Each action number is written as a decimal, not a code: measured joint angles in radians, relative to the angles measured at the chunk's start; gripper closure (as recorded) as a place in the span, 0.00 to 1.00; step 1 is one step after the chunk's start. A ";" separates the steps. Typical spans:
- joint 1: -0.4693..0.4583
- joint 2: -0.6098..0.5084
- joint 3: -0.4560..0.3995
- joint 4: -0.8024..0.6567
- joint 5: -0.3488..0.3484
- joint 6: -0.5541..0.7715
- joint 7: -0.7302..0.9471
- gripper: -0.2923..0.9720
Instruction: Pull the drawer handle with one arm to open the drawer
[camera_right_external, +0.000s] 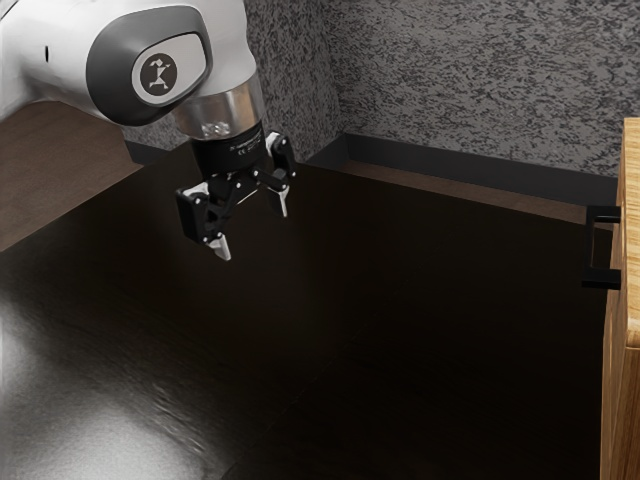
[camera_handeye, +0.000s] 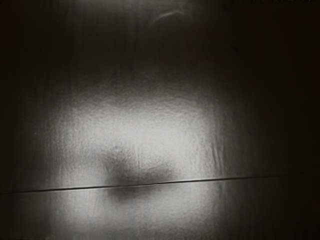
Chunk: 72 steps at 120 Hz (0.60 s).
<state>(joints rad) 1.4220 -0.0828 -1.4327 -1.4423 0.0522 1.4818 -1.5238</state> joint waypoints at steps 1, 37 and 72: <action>0.000 0.000 0.000 0.000 0.000 0.000 -0.001 0.23; 0.001 -0.010 -0.002 0.086 0.006 -0.012 -0.033 0.23; -0.014 -0.007 -0.125 0.153 -0.034 0.033 -0.053 0.23</action>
<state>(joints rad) 1.4076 -0.0900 -1.5579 -1.2898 0.0178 1.5148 -1.5766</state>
